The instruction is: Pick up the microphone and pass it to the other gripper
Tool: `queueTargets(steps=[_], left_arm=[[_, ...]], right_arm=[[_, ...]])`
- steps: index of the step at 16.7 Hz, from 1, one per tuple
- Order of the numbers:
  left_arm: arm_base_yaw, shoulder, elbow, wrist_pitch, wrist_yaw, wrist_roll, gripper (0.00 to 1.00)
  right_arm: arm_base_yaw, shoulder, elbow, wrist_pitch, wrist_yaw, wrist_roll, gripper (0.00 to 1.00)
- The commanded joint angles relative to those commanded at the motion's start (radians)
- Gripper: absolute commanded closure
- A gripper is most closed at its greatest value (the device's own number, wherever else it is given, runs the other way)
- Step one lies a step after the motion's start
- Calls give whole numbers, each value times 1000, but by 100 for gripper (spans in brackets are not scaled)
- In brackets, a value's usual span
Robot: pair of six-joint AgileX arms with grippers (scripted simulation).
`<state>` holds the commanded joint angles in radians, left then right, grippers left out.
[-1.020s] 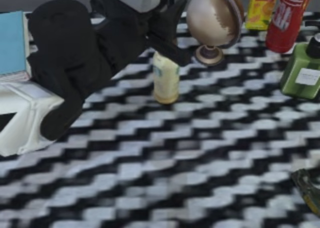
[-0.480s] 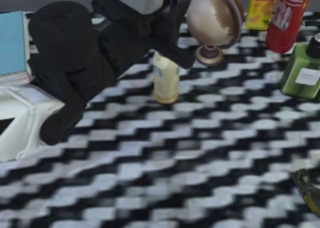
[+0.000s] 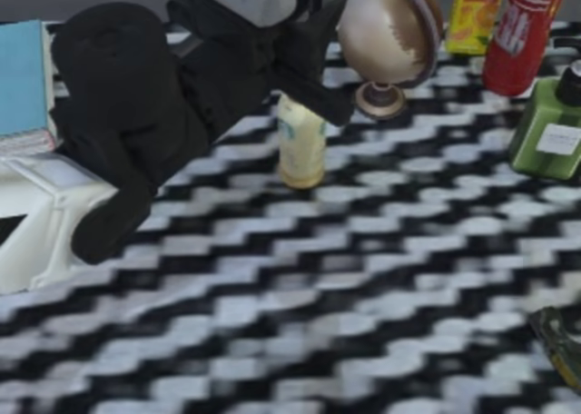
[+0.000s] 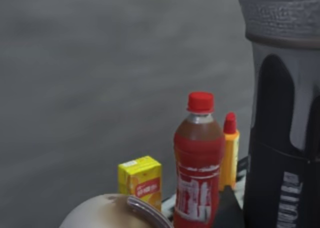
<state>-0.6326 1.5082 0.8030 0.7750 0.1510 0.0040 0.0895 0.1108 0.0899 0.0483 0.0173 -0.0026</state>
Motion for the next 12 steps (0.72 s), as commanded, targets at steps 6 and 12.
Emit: queueTargets(steps=[6,12], left_arm=[[0,0,0,0,0,0,100],[0,0,0,0,0,0,100]], right_arm=[[272,446,268,140,59,-9,0],[545,866,531,276,112,-17,0]])
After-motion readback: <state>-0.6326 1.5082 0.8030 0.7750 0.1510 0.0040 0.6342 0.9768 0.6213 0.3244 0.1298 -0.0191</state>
